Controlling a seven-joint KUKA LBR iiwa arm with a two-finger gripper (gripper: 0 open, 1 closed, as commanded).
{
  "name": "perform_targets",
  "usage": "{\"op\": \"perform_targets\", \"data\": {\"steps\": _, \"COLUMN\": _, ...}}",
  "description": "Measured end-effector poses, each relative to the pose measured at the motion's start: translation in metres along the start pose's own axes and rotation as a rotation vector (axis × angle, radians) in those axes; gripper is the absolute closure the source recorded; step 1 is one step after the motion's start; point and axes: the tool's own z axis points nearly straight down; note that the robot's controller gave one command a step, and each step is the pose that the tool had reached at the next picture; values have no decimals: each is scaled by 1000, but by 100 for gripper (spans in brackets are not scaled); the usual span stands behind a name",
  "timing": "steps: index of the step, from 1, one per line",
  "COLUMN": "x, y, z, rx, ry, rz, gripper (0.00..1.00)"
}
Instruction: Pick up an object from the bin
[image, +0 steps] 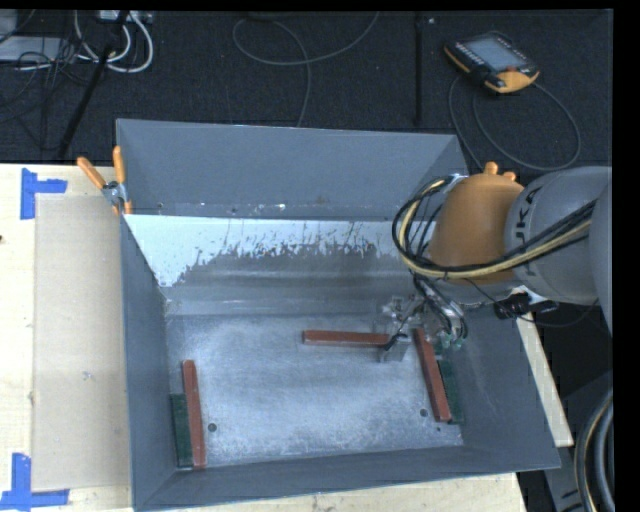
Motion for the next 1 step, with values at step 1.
{"op": "perform_targets", "data": {"steps": 1, "x": 0, "y": 0, "z": 0, "rx": 0, "ry": 0, "rz": -1, "gripper": 100}}
